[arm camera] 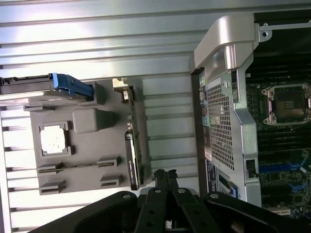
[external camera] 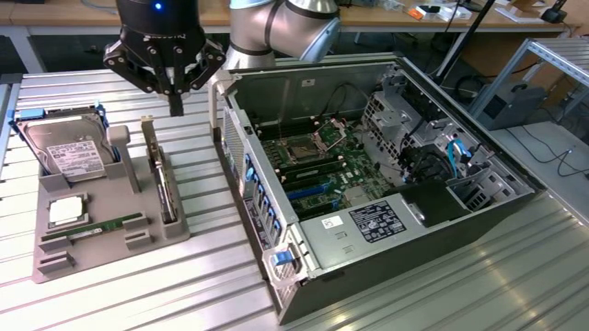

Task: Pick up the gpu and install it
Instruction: 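Reach for the gpu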

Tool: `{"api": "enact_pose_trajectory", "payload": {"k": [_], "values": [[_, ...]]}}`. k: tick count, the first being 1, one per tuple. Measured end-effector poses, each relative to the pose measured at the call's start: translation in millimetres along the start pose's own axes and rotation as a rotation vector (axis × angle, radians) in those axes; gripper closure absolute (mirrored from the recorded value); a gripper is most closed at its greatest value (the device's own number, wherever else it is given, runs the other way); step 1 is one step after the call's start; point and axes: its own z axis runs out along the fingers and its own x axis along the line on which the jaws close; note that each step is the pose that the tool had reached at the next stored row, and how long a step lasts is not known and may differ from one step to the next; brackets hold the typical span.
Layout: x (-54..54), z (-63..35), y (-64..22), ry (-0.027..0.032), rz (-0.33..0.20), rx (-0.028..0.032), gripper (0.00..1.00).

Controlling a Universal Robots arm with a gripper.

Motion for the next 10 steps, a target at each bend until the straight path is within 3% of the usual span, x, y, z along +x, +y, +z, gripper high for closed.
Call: {"api": "enact_pose_trajectory", "payload": {"k": [7, 10], "values": [[14.2, -0.4, -1.1, 0.0, 0.0, 0.0, 0.89], [14.5, -0.4, -1.1, 0.0001, 0.0, 0.0, 0.89]]}}
